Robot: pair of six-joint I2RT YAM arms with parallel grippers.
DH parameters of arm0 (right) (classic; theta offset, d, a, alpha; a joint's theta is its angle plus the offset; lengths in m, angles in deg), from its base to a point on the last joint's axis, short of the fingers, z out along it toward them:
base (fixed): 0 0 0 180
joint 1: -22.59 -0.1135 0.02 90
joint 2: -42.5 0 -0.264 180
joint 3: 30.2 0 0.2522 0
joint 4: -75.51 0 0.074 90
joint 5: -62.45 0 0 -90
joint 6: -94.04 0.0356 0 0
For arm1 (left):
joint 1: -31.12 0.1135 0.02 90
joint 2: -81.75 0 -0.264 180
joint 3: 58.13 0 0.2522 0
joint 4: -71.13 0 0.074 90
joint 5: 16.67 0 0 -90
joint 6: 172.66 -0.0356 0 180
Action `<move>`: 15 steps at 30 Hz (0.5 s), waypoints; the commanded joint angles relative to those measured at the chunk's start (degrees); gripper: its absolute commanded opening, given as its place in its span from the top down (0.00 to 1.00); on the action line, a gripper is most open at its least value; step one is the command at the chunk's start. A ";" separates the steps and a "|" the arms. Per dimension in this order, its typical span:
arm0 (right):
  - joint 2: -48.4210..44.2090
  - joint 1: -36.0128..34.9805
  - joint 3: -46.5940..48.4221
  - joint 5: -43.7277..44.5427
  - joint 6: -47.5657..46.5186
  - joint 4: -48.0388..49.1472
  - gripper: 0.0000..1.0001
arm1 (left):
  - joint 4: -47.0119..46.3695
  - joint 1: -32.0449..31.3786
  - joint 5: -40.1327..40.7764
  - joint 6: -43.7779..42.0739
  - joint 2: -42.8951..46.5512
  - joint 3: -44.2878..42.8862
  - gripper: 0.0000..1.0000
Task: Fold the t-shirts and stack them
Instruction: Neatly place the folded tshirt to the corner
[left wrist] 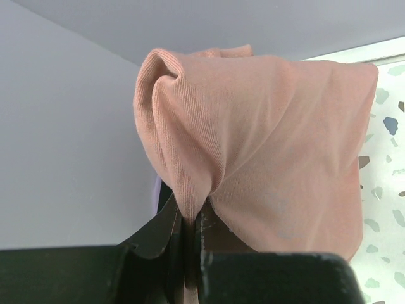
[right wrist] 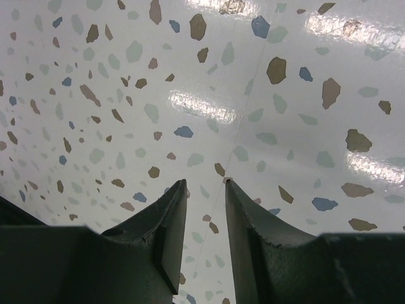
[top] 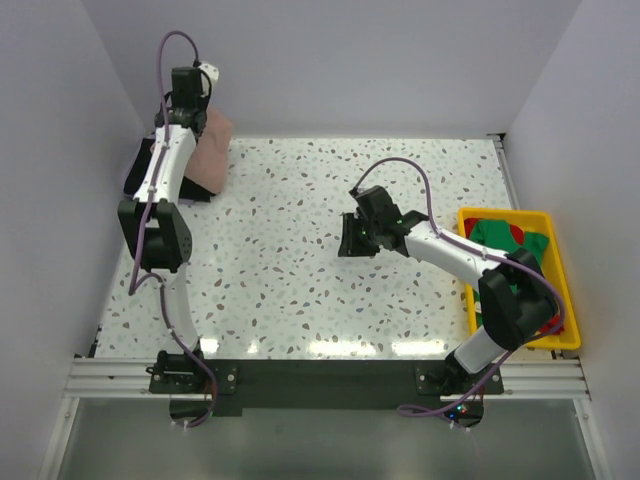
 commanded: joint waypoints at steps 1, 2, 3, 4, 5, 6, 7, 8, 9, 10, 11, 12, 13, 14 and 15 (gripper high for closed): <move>-0.74 -0.50 1.28 0.19 -1.06 -0.13 0.66 | -3.87 1.41 -1.18 -0.73 5.94 -2.41 1.00; -0.65 -0.50 1.46 0.28 -1.06 -0.30 0.66 | -3.87 1.41 -1.79 -0.47 6.03 -2.24 1.00; -0.65 -0.50 1.46 0.37 -1.06 -0.30 0.66 | -3.78 1.41 -2.15 -0.38 6.12 -1.98 1.00; -0.48 -0.50 1.54 0.54 -1.06 -0.21 0.66 | -4.04 1.41 -2.50 -0.38 6.29 -1.80 1.00; -0.39 -0.59 1.54 0.63 -1.06 -0.21 0.66 | -4.13 1.41 -2.50 -0.29 6.29 -1.36 1.00; -0.30 -0.59 1.54 0.63 -1.15 -0.30 0.66 | -4.13 1.41 -2.59 -0.38 6.29 -1.27 1.00; -0.12 -0.59 1.54 0.63 -1.06 -0.21 0.66 | -4.30 2.80 -3.03 -0.38 6.38 -1.01 1.00; 0.14 -0.59 1.63 0.63 -1.06 -0.39 0.66 | -4.57 2.99 -3.29 -0.29 6.47 -0.31 1.00; 0.23 -0.77 1.63 0.72 -1.06 -0.30 0.66 | -4.74 3.43 -3.38 -0.29 6.47 -0.04 1.00; 0.40 -0.68 1.63 0.63 -1.15 -0.39 0.66 | -4.92 3.78 -3.82 -0.11 6.12 -0.04 1.00; 0.67 -0.68 1.72 0.72 -1.15 -0.39 0.67 | -4.92 3.96 -4.17 0.06 5.77 -0.13 1.00; 0.84 -0.77 1.81 0.81 -1.15 -0.48 0.67 | -4.92 4.39 -4.52 0.24 5.59 -0.04 1.00; 1.02 -0.77 1.90 0.90 -1.15 -0.48 0.67 | -5.09 4.66 -5.31 0.41 4.89 -0.13 1.00; 1.28 -0.77 1.98 0.90 -1.15 -0.48 0.67 | -5.18 4.75 -5.75 0.41 4.45 -0.04 1.00; 1.81 -0.68 2.07 0.90 -1.15 -0.56 0.67 | -5.27 5.18 -6.19 0.50 3.92 -0.13 1.00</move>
